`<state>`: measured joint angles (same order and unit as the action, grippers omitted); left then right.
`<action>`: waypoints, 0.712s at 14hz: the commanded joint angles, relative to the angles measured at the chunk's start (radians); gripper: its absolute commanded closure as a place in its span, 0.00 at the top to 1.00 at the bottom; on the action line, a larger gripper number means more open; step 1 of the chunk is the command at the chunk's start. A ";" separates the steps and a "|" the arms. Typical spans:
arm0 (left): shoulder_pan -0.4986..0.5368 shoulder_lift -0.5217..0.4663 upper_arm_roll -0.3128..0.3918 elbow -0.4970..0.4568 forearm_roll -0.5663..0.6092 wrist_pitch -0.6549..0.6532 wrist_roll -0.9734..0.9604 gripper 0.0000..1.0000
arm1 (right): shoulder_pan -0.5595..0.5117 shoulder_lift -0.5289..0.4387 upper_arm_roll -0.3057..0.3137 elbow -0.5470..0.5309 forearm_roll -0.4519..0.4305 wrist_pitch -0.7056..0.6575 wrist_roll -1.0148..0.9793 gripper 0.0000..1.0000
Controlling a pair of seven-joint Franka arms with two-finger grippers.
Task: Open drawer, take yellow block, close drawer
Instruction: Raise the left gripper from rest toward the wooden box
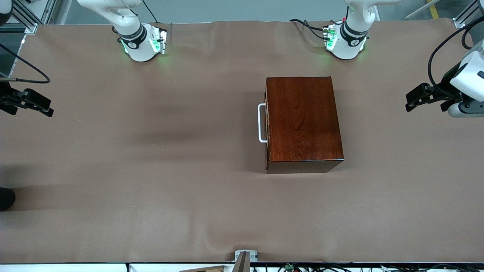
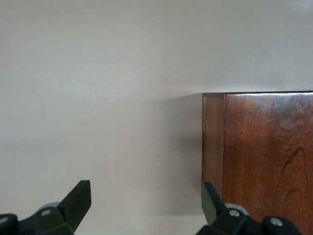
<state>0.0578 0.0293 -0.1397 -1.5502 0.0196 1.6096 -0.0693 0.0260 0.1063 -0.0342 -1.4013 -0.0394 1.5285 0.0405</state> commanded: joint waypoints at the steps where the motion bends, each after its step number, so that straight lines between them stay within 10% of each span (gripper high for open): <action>1: 0.008 -0.005 -0.006 0.002 -0.009 -0.002 -0.006 1.00 | -0.012 -0.003 0.008 0.011 0.006 -0.007 0.004 1.00; 10: -0.019 0.003 -0.038 0.005 -0.015 0.000 -0.007 1.00 | -0.031 -0.008 0.017 0.008 0.010 -0.057 -0.002 1.00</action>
<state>0.0497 0.0294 -0.1574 -1.5502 0.0196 1.6096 -0.0693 -0.0019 0.1074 -0.0270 -1.3990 -0.0386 1.4970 0.0362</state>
